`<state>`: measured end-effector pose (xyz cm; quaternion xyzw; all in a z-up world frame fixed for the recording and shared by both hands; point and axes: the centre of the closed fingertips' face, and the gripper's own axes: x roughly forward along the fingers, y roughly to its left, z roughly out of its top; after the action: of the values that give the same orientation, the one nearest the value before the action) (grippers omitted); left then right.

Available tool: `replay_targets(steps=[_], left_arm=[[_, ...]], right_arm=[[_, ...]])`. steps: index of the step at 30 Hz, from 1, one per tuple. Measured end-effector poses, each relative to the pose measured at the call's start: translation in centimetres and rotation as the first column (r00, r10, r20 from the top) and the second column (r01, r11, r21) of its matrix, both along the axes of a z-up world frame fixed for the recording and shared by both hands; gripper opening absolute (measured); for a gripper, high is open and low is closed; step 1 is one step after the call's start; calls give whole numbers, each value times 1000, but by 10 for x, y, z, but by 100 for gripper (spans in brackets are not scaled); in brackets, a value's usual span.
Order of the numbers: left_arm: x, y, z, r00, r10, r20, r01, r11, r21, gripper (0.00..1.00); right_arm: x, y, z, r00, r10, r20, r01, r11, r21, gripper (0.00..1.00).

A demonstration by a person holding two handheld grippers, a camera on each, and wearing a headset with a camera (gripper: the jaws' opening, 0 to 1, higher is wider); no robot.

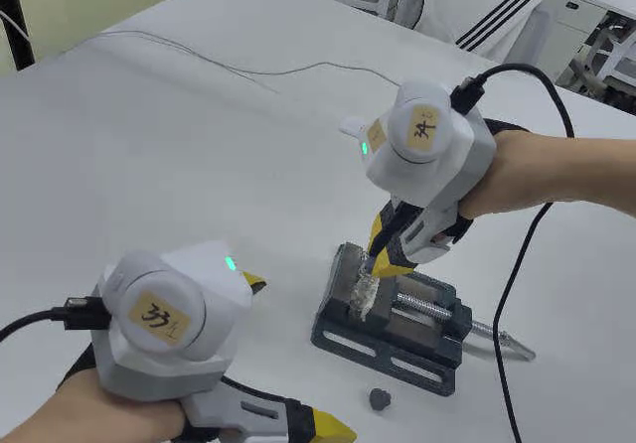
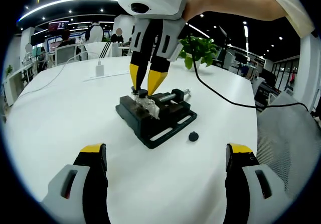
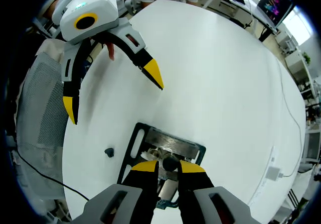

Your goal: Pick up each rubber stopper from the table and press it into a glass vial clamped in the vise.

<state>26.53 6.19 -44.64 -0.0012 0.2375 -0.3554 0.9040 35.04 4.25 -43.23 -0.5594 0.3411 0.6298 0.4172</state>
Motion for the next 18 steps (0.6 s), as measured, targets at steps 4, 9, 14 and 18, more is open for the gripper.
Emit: replay_targets(steps=[4,9,14,18], left_arm=[[0,0,-1,1000,1,-2,-1,1000,1,99],[1,2,-1,1000,0,-3,0,1000,8,99],[2,3,-1,1000,0,-1,0,1000,11,99],[2,4,-2,1000,2,-3,-2,1000,10,99]], right_arm=[[0,-3,5,1000,17,11,-17,1000,2,11],[4,-5,11,1000,-6,-3,6,999,33,5],[2,-3,12,999,-33,-39,36,998,57,0],[4,-3,10,999,-31,-41,33,998,50,0]])
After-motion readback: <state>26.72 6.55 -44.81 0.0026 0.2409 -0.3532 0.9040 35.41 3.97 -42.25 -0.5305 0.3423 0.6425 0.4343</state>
